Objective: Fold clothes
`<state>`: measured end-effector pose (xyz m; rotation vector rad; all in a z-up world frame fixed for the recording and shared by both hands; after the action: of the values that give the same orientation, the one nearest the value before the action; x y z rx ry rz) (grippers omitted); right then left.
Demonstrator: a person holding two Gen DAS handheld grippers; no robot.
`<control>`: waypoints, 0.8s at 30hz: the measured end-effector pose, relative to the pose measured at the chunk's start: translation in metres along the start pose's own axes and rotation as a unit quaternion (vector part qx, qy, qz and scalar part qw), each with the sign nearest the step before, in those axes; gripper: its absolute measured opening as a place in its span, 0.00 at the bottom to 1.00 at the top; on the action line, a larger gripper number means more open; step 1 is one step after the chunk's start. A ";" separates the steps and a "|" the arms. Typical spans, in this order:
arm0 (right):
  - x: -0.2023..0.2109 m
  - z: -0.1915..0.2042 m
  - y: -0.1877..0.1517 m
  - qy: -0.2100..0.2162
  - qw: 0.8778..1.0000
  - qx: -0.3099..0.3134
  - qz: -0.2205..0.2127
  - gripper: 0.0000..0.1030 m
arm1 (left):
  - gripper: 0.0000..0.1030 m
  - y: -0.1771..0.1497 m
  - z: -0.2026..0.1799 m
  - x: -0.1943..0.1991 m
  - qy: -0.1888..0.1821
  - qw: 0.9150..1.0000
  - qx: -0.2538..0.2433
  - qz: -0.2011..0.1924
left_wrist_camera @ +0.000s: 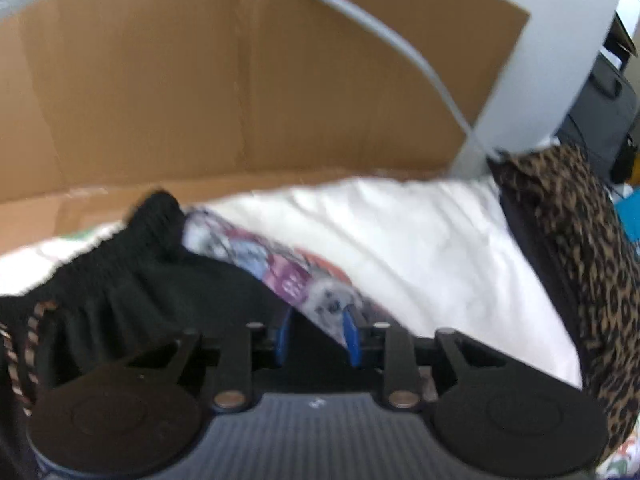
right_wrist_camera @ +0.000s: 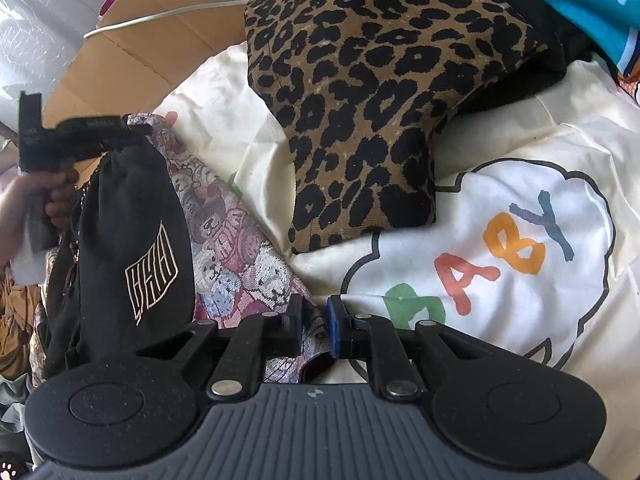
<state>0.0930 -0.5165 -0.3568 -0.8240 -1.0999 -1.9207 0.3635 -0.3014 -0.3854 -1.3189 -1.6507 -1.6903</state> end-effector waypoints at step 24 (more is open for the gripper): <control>-0.003 0.047 0.067 0.050 0.993 0.054 -0.089 0.14 | 0.05 -0.020 0.059 -0.013 0.150 0.979 -0.118 0.078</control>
<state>0.1591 -0.4965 -0.3120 -0.5821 -1.2382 -2.0050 0.3720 -0.2462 -0.4162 -1.1898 -1.1762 -1.9218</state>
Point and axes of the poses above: each gripper's, at about its wrist camera, not at the fingertips, and x roughly against the way its jaws point, z to its left, y to its top, the point moved 7 cm from there along -x, roughly the way its jaws point, and after that the axes turned 8 degrees about x, right-handed, at the moved point
